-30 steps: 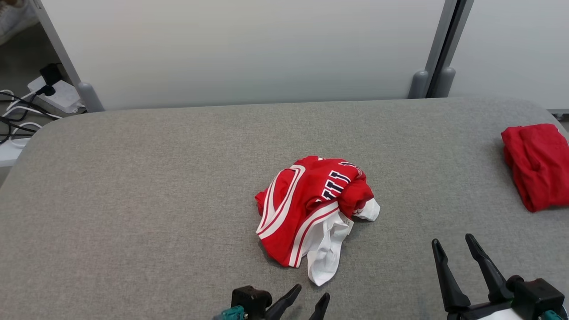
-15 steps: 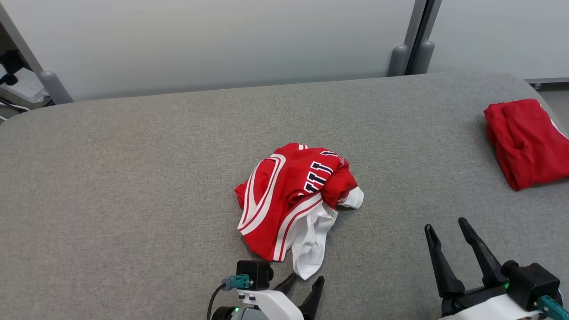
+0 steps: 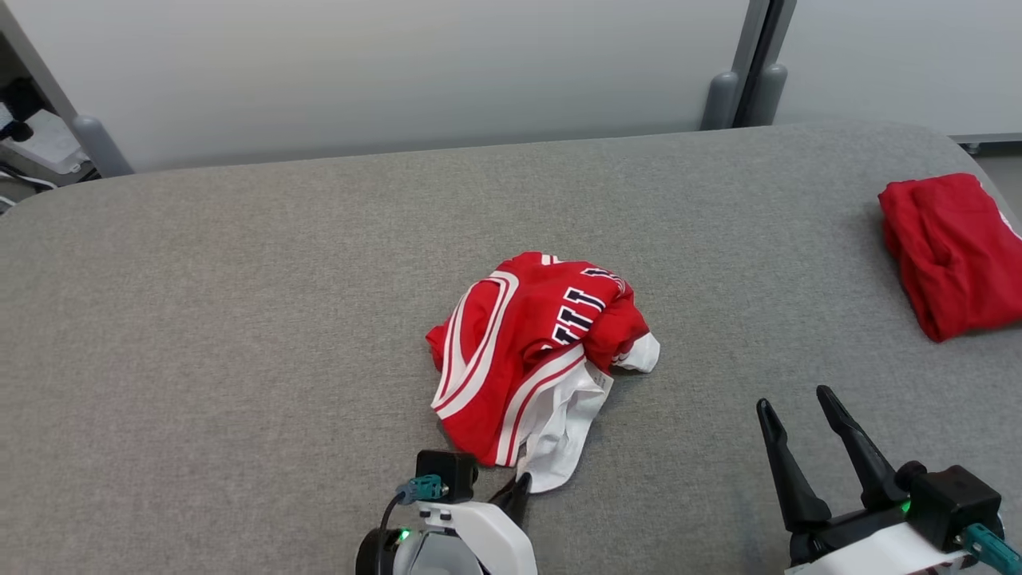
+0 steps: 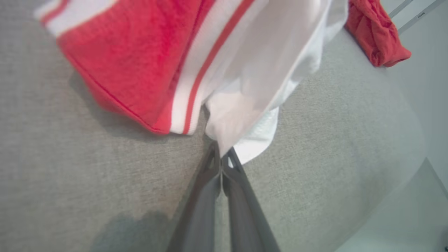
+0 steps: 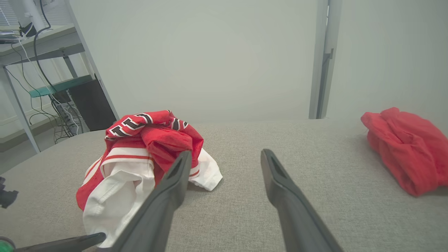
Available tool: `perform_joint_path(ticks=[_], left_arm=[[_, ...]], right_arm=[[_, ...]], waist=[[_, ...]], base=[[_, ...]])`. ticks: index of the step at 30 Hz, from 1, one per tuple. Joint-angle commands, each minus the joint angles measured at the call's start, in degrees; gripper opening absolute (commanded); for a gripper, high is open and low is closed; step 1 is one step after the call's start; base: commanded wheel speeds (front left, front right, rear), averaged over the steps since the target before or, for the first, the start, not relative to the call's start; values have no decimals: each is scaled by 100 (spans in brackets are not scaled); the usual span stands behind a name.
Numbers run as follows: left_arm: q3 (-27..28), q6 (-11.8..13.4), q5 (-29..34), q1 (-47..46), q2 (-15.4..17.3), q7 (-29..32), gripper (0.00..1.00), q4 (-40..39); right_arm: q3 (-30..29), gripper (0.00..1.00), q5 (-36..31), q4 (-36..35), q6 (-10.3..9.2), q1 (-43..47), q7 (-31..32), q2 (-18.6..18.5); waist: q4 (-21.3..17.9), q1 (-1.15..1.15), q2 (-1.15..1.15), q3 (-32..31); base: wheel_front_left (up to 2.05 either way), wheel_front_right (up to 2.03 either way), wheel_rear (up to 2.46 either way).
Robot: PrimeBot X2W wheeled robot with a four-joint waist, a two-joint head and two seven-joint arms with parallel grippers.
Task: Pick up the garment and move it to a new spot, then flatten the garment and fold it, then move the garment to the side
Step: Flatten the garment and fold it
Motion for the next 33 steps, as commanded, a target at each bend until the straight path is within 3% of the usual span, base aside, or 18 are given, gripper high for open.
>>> perform_joint_path(ticks=[1, 5, 9, 12, 19, 20, 28, 29, 30, 31, 33], left_arm=[[45, 96, 123, -338, 14, -136, 0, 50], [204, 403, 794, -520, 154, -259, 0, 425], [1282, 838, 1829, -278, 609, -266, 0, -236], [2097, 998, 2461, 157, 873, -267, 0, -964], [3203, 882, 3371, 770, 919, -268, 0, -1940], [3345, 805, 3543, 809, 851, -268, 0, -2030], [3727, 474, 4098, 774, 535, -268, 0, -2138], [3759, 440, 4140, 768, 507, -268, 0, -2133], [3759, 440, 4140, 768, 507, -268, 0, -2133], [3791, 406, 4178, 761, 482, -268, 0, -2127], [3876, 347, 4252, 750, 447, -268, 0, -2128]], right_arm=[[127, 100, 102, -81, 0, -190, -35, -112], [403, 100, 508, 334, 0, -253, -35, -68], [710, 100, 740, 938, 0, -510, -35, -72], [873, 100, 799, 1332, 0, -766, -35, -20], [1401, 100, 940, 2426, 0, -1499, -35, -4], [1526, 100, 974, 2912, 0, -1727, -35, 12], [1760, 100, 1177, 4150, 0, -2671, -35, 239], [1826, 28, 1232, 4245, 0, -2731, -35, 260], [1826, 28, 1232, 4245, 0, -2731, -35, 260], [1896, 0, 1290, 4334, 0, -2787, -35, 272], [2048, 0, 1366, 4492, 0, -2890, -35, 264]], waist=[[94, 0, 0, -20], [285, 0, 0, -62], [544, 0, 0, -72], [746, 0, 0, -60], [1130, 0, 0, 75], [1208, 0, 0, 131], [1465, 0, 0, 371], [1487, 0, 0, 389], [1487, 0, 0, 389], [1508, 0, 0, 405], [1537, 0, 0, 415]], base=[[0, 0, 0], [0, 0, 0], [0, 0, 0], [0, 0, 0], [0, 0, 0], [0, 0, 0], [0, 0, 0], [0, 0, 0], [0, 0, 0], [0, 0, 0], [0, 0, 0]])
